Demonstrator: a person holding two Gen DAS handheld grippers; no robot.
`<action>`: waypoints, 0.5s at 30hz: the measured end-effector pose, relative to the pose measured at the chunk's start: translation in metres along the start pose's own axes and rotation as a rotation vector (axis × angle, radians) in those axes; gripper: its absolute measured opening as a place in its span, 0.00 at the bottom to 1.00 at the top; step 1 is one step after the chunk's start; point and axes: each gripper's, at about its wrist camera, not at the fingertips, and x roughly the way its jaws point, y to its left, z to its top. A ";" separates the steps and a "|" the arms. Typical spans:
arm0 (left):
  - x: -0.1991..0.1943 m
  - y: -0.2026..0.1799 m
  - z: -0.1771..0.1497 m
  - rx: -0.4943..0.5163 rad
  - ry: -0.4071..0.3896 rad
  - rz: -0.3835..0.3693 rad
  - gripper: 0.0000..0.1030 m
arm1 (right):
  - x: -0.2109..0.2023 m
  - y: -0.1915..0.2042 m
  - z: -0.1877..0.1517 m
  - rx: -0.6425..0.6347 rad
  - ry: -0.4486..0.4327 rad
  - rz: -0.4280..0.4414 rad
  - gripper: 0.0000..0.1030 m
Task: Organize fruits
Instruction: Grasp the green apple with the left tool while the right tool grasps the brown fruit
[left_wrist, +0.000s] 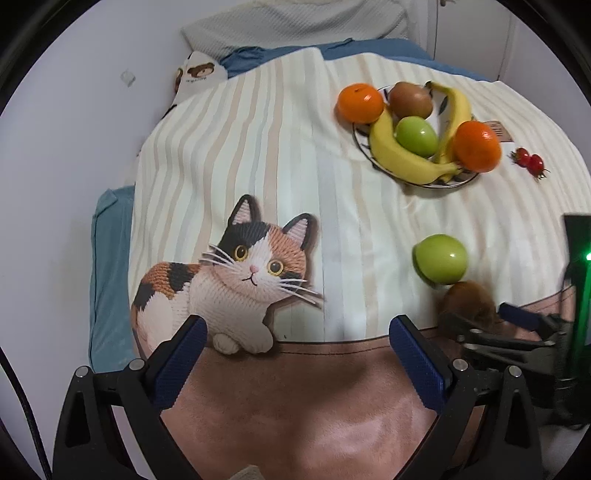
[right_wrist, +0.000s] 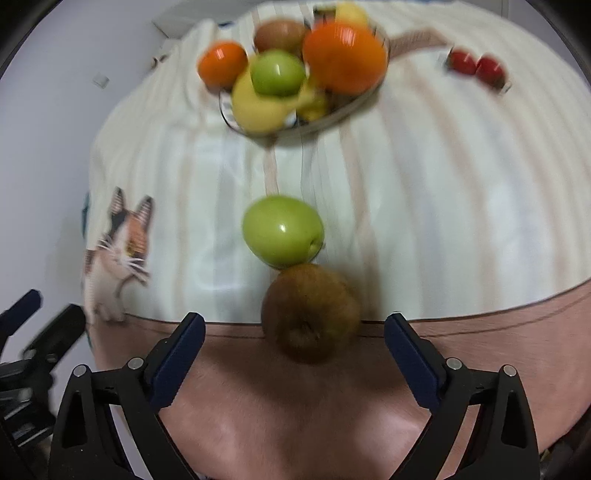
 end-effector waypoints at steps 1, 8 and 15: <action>0.003 0.001 0.002 -0.004 0.005 -0.004 0.98 | 0.008 0.000 0.001 0.003 0.007 -0.006 0.87; 0.020 -0.017 0.019 -0.021 0.047 -0.083 0.98 | 0.037 -0.005 0.003 0.010 0.002 -0.079 0.67; 0.032 -0.049 0.040 0.007 0.084 -0.188 0.98 | 0.016 -0.030 -0.010 -0.006 -0.008 -0.107 0.67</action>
